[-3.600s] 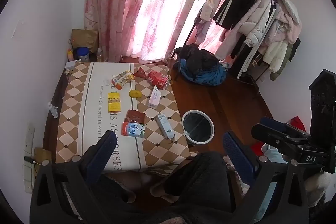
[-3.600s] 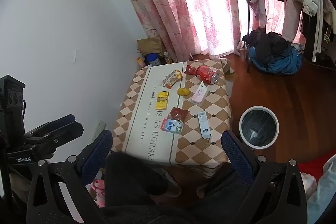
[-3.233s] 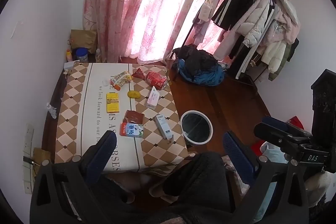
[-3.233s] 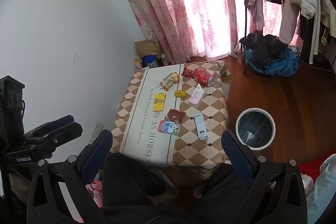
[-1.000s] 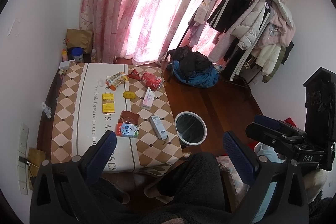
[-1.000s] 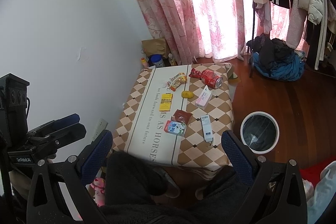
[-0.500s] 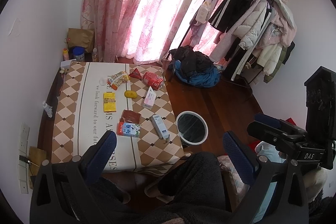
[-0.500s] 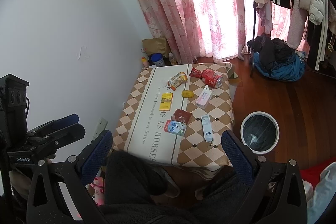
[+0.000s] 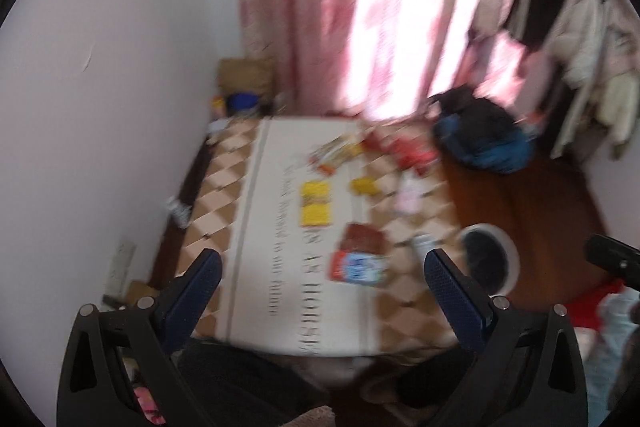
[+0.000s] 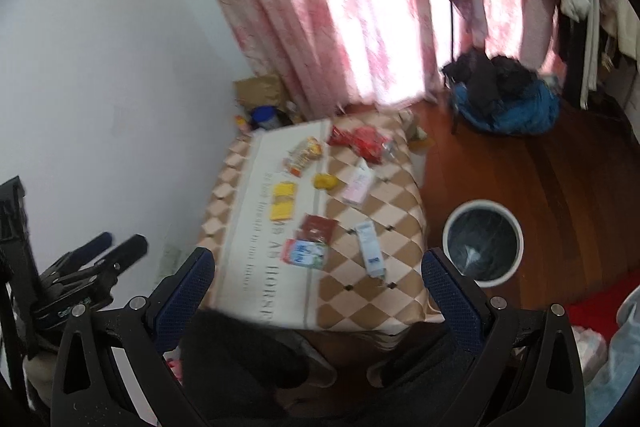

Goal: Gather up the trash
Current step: 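Grasp the Pure Milk carton with the left tool while the right tool grasps the white box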

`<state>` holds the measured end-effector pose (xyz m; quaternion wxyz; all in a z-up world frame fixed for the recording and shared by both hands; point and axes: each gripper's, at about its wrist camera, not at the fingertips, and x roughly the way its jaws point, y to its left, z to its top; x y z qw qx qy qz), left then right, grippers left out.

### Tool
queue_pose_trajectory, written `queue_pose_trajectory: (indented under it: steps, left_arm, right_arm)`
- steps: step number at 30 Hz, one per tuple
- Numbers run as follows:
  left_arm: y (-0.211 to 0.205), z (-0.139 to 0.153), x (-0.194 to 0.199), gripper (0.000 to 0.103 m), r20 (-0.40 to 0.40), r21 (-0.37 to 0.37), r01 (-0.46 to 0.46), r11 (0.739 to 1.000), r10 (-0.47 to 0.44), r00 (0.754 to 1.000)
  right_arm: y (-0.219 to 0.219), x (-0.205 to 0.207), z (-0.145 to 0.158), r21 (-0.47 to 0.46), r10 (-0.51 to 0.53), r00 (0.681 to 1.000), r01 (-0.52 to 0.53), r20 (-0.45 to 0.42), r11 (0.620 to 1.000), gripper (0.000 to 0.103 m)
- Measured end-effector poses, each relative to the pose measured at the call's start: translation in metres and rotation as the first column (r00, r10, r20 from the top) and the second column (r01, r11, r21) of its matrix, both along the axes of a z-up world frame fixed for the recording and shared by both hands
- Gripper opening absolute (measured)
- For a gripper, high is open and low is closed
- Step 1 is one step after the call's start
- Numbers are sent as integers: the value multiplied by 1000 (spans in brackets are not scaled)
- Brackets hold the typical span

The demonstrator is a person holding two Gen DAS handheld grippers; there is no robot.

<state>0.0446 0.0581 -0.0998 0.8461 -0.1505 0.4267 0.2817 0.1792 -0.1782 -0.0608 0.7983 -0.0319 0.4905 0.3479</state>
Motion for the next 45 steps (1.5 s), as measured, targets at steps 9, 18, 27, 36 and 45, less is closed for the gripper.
queue_pose_trajectory:
  steps: [9,18,27,36,45]
  left_arm:
    - [39,-163,54,103,-285,-161,-54,986,6,959]
    - [38,-208,94,103,-287,-317,-22,948,-74,955]
    - [10,-243,146,103,-337,-355,86,931,-213,917]
    - [20,-257,145,89,-374,-282,62,957,-170,912]
    - [61,-261,84,92,-371,-268,-53,962,-53,927]
  right_arm:
    - [60,82,-211,-231,-83,966,25,-245,973,90]
    - [103,109,-316,-279,-79,927,-29,-367,960,65]
    - [85,106,-316,-317,-96,940,-14,-328,948,44]
    - [66,103,-314,-298,-104,935,-3,-340,955,43]
    - [94,79,-312,-297,-5,950,-93,-313,950,43]
